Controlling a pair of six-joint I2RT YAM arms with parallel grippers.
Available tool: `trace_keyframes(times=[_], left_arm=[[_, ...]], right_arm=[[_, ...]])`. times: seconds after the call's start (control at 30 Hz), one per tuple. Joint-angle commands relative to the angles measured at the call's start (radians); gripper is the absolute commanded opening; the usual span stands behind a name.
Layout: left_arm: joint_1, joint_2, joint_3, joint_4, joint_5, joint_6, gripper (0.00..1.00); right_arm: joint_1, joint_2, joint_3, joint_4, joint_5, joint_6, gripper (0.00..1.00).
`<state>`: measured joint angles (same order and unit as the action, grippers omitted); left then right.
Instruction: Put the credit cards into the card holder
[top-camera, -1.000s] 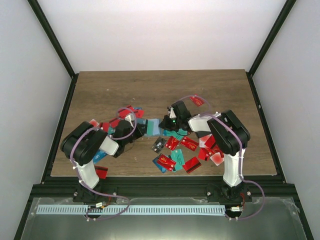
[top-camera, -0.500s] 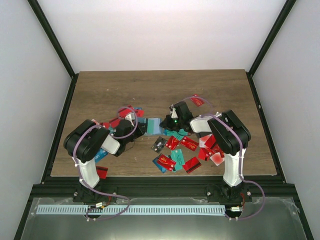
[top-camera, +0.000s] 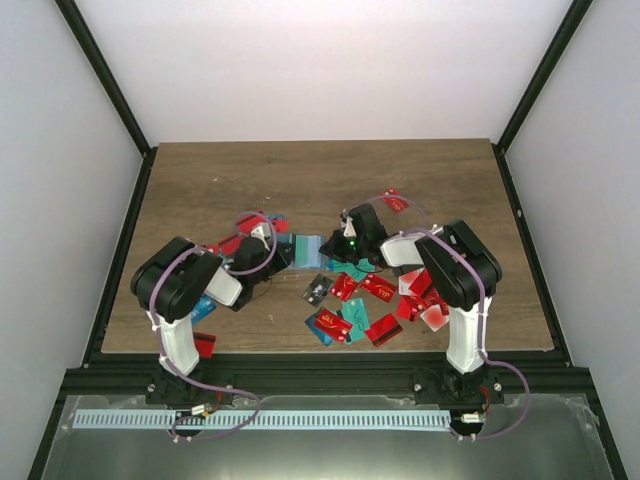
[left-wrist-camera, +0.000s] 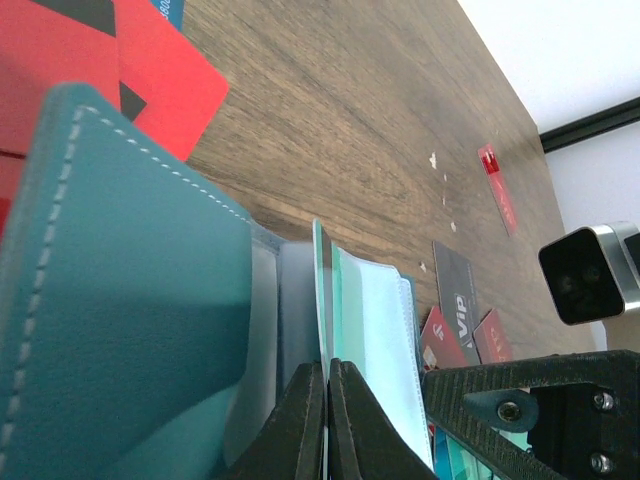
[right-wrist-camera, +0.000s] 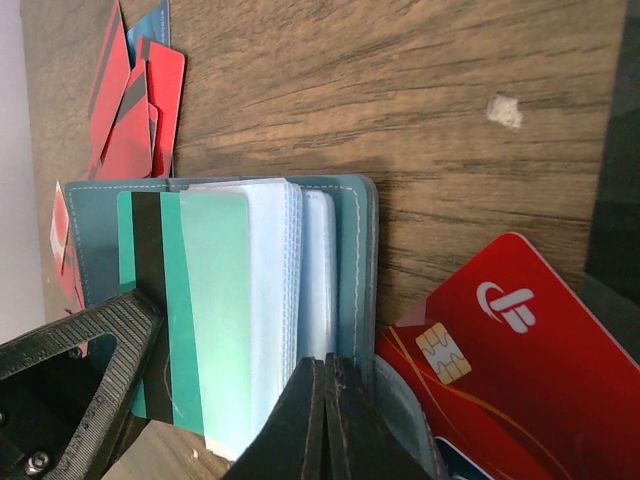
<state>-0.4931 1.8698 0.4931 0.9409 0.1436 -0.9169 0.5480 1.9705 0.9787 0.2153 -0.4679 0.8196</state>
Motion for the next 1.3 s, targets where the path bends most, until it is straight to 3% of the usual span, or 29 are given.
trace_keyframes(times=[0.0, 0.9, 1.27], left_arm=[[-0.025, 0.047, 0.015, -0.041, 0.011, -0.006, 0.04], [-0.111, 0.088, 0.036, -0.046, 0.044, -0.023, 0.04], [-0.111, -0.069, 0.005, -0.187, -0.027, 0.069, 0.38]], right_arm=[[0.009, 0.063, -0.045, -0.119, 0.007, 0.025, 0.01], [0.008, 0.053, -0.044, -0.109, 0.007, 0.013, 0.01], [0.009, 0.042, -0.048, -0.113, 0.002, -0.005, 0.01]])
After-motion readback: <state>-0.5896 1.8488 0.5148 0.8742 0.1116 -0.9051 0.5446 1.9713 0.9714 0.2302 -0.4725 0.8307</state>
